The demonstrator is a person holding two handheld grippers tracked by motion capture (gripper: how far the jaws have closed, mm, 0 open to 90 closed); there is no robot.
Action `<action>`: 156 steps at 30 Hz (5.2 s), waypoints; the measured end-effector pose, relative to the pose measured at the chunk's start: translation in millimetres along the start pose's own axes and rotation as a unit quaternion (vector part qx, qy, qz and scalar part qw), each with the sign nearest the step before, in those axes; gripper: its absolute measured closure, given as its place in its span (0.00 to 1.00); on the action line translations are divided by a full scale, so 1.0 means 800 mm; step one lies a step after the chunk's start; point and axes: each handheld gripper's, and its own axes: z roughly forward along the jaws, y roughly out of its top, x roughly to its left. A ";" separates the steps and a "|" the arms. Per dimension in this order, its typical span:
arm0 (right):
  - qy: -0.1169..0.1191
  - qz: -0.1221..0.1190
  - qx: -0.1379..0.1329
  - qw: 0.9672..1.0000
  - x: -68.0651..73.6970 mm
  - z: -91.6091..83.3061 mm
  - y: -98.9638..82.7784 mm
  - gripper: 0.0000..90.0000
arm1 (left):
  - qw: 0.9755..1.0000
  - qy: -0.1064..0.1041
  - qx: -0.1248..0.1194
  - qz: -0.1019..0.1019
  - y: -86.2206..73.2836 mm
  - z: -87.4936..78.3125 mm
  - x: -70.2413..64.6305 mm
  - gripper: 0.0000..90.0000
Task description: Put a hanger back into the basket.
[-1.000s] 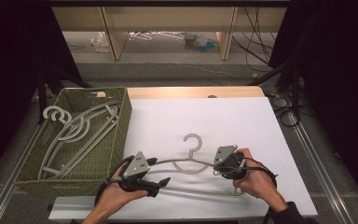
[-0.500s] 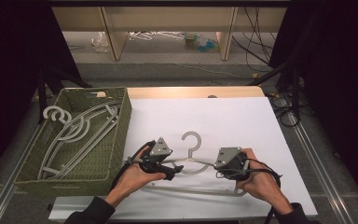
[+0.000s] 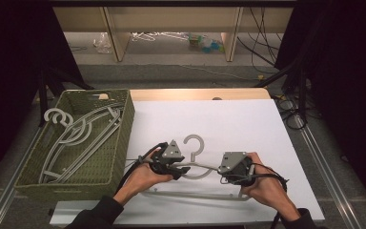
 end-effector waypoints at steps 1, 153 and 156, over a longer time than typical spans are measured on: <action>0.003 0.002 -0.001 1.000 0.001 0.000 0.000 0.91 | 1.000 -0.005 0.001 0.008 0.002 0.000 -0.001 0.68; 0.015 0.239 -0.107 0.965 0.012 0.002 -0.040 0.31 | 0.946 0.280 0.027 -0.162 -0.165 -0.289 0.257 0.88; 0.014 0.238 -0.107 0.965 0.012 0.003 -0.040 0.31 | 0.944 0.281 0.028 -0.171 -0.170 -0.287 0.258 0.88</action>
